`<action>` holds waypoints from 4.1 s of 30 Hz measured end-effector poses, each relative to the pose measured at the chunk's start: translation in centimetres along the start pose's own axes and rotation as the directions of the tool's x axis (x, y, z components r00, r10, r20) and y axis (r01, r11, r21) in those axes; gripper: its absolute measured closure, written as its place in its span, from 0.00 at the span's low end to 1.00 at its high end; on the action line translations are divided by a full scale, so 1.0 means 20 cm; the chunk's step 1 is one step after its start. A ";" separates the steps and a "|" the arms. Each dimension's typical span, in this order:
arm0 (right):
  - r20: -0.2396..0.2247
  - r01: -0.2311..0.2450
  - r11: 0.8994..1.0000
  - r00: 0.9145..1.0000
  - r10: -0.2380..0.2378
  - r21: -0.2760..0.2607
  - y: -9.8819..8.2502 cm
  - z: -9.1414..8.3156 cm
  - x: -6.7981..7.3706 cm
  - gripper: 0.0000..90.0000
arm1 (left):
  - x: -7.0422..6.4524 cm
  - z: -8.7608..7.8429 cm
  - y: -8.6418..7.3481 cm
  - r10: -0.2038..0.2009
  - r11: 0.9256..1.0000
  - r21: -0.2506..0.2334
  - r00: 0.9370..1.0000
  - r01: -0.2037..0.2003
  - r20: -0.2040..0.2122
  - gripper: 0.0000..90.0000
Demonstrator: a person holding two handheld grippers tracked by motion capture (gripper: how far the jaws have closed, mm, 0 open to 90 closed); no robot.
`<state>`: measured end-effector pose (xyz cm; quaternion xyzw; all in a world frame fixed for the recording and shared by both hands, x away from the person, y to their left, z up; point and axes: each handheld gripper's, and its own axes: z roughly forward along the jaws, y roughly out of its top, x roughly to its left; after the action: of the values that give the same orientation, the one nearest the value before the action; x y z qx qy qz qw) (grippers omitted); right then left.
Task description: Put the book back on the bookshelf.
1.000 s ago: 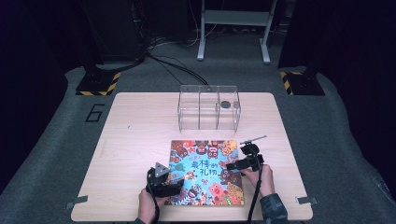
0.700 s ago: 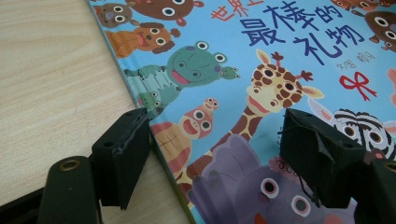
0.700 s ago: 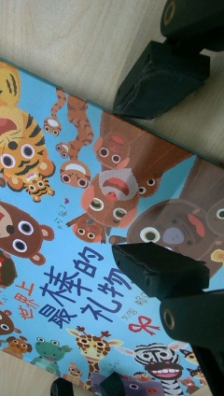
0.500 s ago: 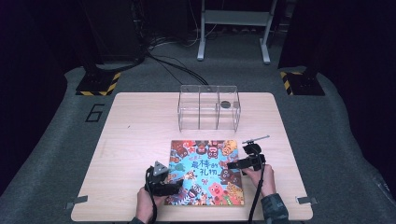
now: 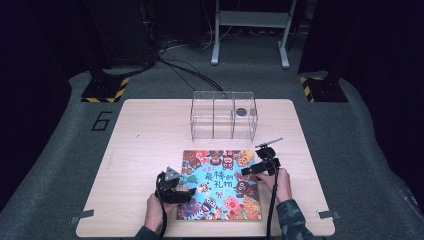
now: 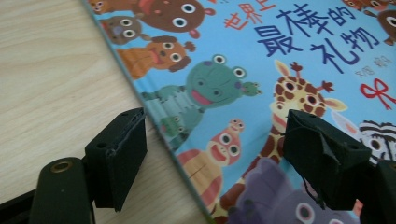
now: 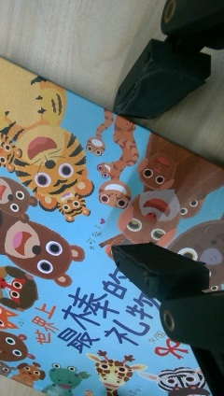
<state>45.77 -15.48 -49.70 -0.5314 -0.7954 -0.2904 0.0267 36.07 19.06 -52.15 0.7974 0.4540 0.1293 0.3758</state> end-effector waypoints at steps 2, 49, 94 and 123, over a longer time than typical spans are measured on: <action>-0.012 -0.006 1.000 1.000 0.006 -0.002 0.00 0.00 0.00 0.29 | -0.01 0.00 0.01 0.004 1.000 0.006 1.000 -0.004 -0.008 0.24; -0.104 -0.012 0.989 0.995 -0.003 -0.146 0.07 -0.06 -0.01 0.47 | 0.04 -0.01 0.00 -0.056 0.998 -0.016 0.996 0.057 0.071 0.25; -0.325 -0.075 0.991 0.945 0.036 -0.107 0.16 0.00 -0.04 0.56 | 0.09 -0.01 0.01 -0.055 0.998 0.005 0.991 0.055 0.124 0.20; -0.300 -0.020 0.985 0.953 -0.033 -0.173 0.14 -0.09 0.00 0.64 | 0.13 -0.01 0.03 -0.114 0.993 0.029 0.978 0.110 0.173 0.09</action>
<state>47.57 -15.57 -46.98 -0.4783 -0.7553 -0.4366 0.1006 37.78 21.20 -51.95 0.7824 0.4648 0.0332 0.4132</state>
